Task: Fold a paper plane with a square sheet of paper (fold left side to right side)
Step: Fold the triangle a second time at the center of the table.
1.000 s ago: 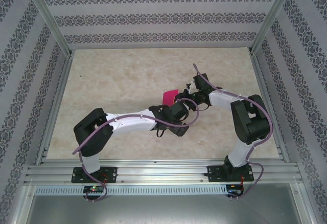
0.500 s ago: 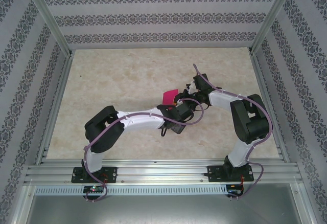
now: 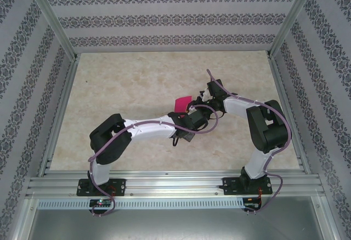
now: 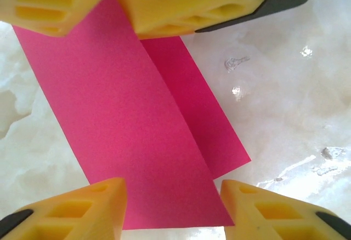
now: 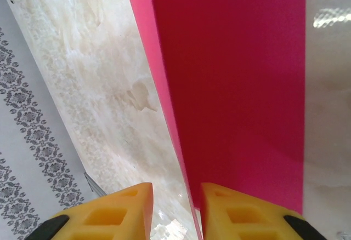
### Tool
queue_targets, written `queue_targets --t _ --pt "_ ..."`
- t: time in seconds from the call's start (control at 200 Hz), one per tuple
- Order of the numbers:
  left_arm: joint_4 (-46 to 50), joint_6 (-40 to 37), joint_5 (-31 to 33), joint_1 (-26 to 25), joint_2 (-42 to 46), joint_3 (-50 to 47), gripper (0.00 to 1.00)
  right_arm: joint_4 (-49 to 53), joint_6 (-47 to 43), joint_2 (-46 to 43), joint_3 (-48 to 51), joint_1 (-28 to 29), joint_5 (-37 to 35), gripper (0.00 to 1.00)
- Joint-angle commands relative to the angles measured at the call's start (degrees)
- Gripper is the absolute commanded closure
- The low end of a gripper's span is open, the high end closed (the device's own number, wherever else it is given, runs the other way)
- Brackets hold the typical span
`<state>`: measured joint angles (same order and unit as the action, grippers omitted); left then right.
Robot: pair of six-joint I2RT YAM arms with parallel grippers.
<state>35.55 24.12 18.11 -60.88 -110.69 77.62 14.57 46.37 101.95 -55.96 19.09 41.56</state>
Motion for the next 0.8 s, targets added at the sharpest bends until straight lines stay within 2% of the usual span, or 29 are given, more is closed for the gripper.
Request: queue_targets --t 0.0,0.38,0.58,0.689,0.794 --pt "-0.83 0.23 -0.10 -0.73 3.47 -0.54 0.56 1.23 -1.63 0.95 -1.61 -0.02 -1.20 0.70" --pt "-1.10 -0.21 -1.23 -0.71 2.95 -0.19 0.76 1.72 -2.33 1.21 -1.99 -0.02 -1.30 0.70" --pt "-1.59 -0.45 -1.98 -0.59 2.87 -0.18 0.90 1.89 -3.16 0.64 -2.15 -0.04 -1.52 0.69" --pt "-2.08 -0.43 -3.08 -0.21 3.17 -0.60 0.97 1.87 -4.04 -0.85 -1.83 -0.48 -2.83 0.67" --pt "-4.00 -0.17 -5.30 0.79 4.44 -2.19 0.99 1.72 -4.99 -3.52 -1.17 -1.69 -4.52 0.59"
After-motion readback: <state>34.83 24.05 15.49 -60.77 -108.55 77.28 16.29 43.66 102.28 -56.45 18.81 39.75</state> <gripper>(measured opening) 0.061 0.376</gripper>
